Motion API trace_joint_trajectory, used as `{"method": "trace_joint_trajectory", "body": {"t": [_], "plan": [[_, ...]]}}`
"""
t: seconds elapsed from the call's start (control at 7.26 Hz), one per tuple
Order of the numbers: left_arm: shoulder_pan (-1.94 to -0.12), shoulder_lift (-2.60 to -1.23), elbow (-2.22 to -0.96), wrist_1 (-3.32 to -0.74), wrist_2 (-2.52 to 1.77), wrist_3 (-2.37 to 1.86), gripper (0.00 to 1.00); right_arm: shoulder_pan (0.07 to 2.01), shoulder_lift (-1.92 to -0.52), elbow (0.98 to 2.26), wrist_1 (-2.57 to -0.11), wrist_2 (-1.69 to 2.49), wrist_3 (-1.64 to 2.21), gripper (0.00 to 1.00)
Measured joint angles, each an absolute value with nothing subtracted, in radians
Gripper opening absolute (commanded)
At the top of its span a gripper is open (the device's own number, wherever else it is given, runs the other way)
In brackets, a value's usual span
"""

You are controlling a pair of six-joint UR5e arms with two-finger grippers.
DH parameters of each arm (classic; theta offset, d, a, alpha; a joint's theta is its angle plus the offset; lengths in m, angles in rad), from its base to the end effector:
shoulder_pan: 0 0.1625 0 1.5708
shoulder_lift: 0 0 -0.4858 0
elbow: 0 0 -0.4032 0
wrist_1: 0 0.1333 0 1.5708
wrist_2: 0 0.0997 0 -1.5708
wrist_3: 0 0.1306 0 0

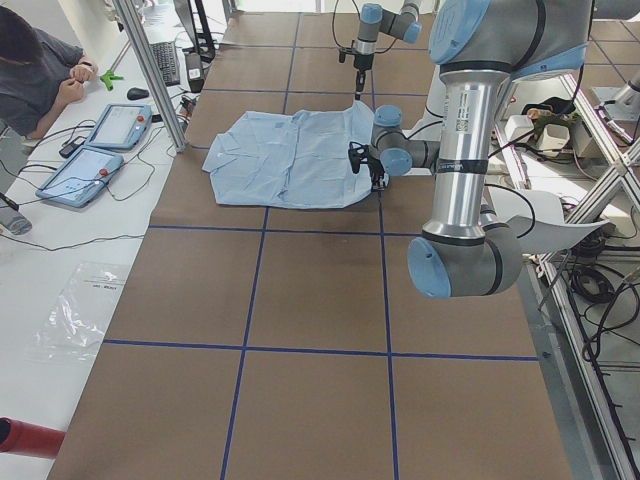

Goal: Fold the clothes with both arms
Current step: 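Lift the hem with both grippers and fold it toward the collar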

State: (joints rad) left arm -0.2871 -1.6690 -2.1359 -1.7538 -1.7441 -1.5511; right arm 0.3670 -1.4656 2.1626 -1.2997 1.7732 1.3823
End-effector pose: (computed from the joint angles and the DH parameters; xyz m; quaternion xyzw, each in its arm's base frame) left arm 0.4748 -0.2557 0.4083 -0.0155 0.4164 -0.0859 0.9050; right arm -0.4489 -0.2872 0.3772 0.0410 -0.4698 0.0317 0.8813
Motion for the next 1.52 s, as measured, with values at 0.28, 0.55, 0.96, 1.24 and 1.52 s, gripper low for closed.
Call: {"method": "trace_joint_trajectory", "body": {"t": [0.28,0.55,0.96,1.24,1.52], "plan": [[-0.332,-1.668,-2.14,-1.746,-1.752,-1.477,0.0,0.388,-1.468,2.162,-1.298,1.789,1.379,0.0],[-0.373,-1.675,-2.141,-1.741,-1.789,-1.439,0.0,0.398,-1.47,2.162,-1.295,1.792,1.378,0.0],[-0.441,-1.699,-2.144,-1.734,-1.843,-1.414,0.0,0.492,-1.465,2.16,-1.293,1.871,1.36,0.0],[-0.525,-1.775,-2.145,-1.634,-1.872,-1.351,0.0,0.596,-1.428,2.134,-1.294,1.95,1.305,0.0],[-0.627,-1.931,-2.134,-1.438,-1.878,-1.268,0.0,0.681,-1.335,2.055,-1.301,1.994,1.283,0.0]]}}
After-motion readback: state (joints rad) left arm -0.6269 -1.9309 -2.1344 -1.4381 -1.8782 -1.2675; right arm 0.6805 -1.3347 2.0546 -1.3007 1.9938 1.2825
